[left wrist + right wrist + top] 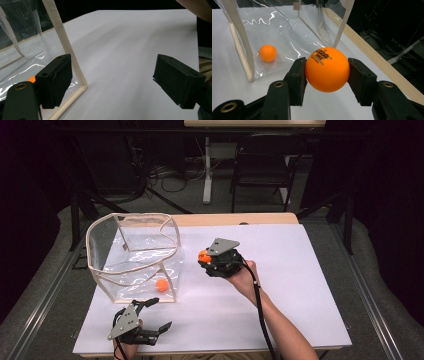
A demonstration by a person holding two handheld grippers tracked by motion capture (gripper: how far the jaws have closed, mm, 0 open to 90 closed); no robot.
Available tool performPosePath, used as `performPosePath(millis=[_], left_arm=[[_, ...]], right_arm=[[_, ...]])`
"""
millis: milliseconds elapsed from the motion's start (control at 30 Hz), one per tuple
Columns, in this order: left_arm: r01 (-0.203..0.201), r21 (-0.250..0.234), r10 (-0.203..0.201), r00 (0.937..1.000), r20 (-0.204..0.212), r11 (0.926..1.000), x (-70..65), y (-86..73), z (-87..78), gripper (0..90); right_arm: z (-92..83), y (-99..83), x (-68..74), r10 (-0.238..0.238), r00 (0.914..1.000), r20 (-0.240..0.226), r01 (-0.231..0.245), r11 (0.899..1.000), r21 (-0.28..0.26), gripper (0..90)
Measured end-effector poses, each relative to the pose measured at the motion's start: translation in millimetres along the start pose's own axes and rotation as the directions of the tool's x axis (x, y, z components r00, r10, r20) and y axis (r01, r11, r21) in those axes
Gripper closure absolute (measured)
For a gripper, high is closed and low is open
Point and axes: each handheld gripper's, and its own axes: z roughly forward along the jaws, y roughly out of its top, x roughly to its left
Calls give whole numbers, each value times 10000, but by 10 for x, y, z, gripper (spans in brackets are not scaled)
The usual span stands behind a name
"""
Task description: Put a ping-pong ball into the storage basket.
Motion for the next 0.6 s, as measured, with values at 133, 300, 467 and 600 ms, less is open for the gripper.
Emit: performPosePath(millis=[133, 300, 467, 600], left_arm=[[0, -2, 0, 10000, -4, 10000, 1, 0, 0, 156], [-3, -2, 3, 10000, 3, 10000, 1, 0, 1, 156], [13, -33, -12, 10000, 22, 10000, 2, 0, 2, 156], [14, -34, -14, 10000, 21, 10000, 1, 0, 2, 156]], right_arm=[[-16, 16, -14, -43, 10000, 33, 43, 10000, -33, 506], [-41, 39, -28, -26, 10000, 39, 26, 9999, -110, 506], [-57, 59, -39, -29, 10000, 66, 30, 9999, -129, 506], [-72, 81, -48, -62, 9999, 91, 63, 9999, -153, 506]])
